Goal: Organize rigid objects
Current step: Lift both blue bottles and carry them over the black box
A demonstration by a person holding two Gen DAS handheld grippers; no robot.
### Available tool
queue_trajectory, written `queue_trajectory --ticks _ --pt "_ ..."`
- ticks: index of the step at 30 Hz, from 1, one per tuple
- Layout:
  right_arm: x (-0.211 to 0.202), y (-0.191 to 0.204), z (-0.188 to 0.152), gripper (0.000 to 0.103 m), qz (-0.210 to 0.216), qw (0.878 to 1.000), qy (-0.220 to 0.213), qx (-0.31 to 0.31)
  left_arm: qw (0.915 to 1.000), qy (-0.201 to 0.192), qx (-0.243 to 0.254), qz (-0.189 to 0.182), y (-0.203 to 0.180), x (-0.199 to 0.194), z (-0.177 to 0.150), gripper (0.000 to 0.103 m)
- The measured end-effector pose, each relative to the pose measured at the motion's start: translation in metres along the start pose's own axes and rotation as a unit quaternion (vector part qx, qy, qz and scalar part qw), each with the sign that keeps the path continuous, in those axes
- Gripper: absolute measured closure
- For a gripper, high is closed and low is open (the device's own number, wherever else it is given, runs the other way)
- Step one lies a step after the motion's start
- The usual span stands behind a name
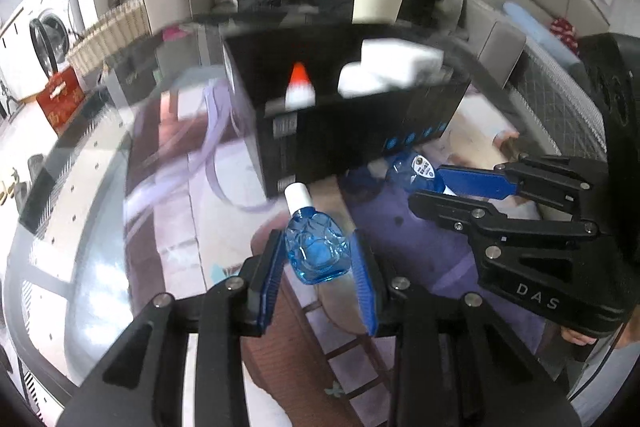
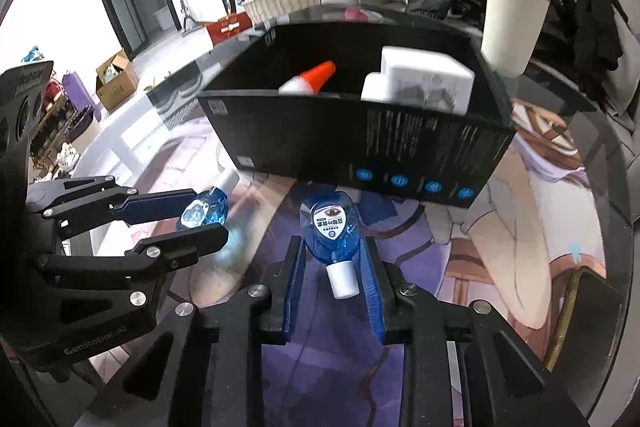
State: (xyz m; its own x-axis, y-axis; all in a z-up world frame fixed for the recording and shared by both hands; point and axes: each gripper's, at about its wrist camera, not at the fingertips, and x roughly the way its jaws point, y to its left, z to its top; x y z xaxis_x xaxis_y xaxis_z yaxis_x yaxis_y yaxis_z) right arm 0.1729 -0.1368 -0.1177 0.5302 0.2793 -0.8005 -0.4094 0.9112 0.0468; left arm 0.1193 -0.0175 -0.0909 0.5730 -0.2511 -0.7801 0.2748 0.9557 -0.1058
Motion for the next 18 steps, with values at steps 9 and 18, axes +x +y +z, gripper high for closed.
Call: queue_trajectory --ticks 9,18 --pt "-0.077 0.012 0.015 0.076 -0.022 0.988 -0.151 -0.021 0.988 -0.146 0.045 0.023 -0.016 -0.064 0.021 0.071" --pt "-0.158 0.024 0.023 0.076 -0.03 0.951 -0.305 -0.049 0.9497 -0.302 0.061 0.053 -0.022 -0.129 0.025 0.071"
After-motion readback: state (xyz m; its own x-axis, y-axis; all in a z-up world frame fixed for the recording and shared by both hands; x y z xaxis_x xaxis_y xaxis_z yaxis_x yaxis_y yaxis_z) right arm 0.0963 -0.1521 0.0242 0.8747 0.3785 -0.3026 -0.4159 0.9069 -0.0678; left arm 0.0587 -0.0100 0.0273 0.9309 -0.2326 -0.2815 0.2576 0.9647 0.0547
